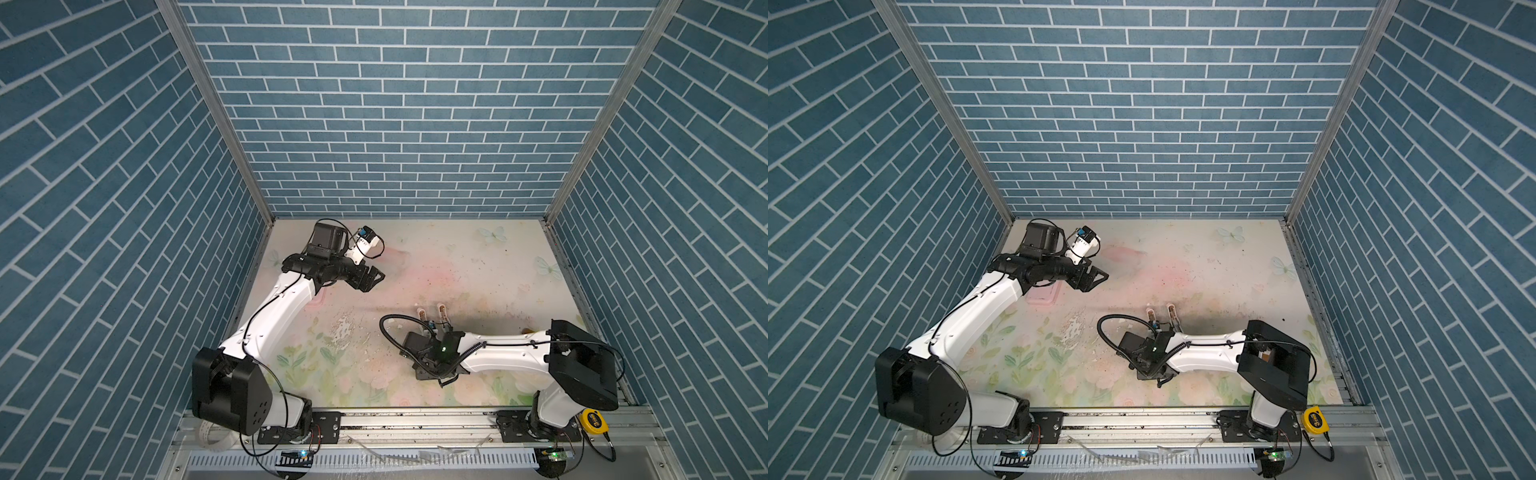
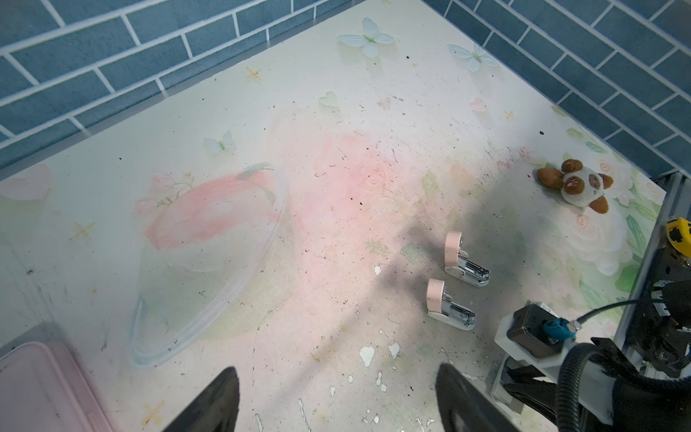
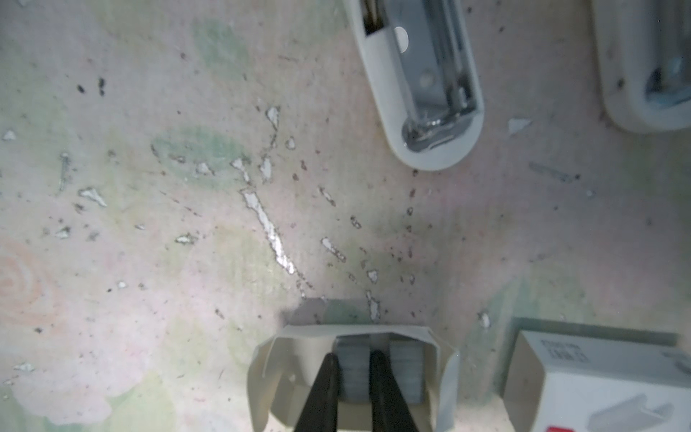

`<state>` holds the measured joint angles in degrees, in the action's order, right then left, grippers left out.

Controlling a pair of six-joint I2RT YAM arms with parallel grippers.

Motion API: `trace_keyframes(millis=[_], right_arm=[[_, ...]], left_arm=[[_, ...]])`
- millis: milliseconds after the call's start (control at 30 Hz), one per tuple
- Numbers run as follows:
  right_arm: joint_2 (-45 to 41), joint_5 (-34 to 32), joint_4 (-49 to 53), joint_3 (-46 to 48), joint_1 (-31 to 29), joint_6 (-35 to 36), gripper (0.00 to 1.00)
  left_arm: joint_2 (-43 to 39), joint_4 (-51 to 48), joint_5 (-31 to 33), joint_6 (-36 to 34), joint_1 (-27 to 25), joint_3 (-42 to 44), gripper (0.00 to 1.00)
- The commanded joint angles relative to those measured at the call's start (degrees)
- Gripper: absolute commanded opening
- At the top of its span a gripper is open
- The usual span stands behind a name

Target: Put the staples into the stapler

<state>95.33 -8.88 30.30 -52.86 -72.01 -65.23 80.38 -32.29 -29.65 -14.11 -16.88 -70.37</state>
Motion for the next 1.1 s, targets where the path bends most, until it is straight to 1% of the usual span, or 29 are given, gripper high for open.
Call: trace_keyframes(millis=[0, 167, 233, 367, 500, 733, 1067], right_arm=[[3.7, -1.0, 0.3, 0.8, -0.1, 0.5, 0.14], [3.6, -1.6, 0.5, 1.2, -0.2, 0.6, 0.09], [3.6, -1.5, 0.4, 1.2, -0.2, 0.7, 0.09], [3.6, -1.9, 0.8, 0.3, -0.4, 1.4, 0.20], [2.9, -3.1, 2.0, -0.7, -0.5, 1.9, 0.25], [1.7, -4.5, 4.0, -1.7, -0.6, 2.1, 0.28], [2.9, -5.0, 4.6, -2.7, -0.6, 2.7, 0.28]], left_arm=[[-0.1, 0.1, -0.2, 0.1, 0.1, 0.8, 0.84], [-0.2, 0.2, -0.2, -0.1, 0.1, 0.8, 0.84], [-0.2, 0.1, -0.1, 0.0, 0.1, 0.8, 0.84], [-0.3, 0.0, 0.0, -0.2, 0.1, 0.8, 0.84], [-0.3, 0.0, 0.0, -0.2, 0.1, 0.7, 0.84], [-0.2, 0.1, 0.0, -0.1, 0.1, 0.7, 0.84], [-0.2, 0.3, -0.2, 0.0, 0.1, 0.8, 0.84]])
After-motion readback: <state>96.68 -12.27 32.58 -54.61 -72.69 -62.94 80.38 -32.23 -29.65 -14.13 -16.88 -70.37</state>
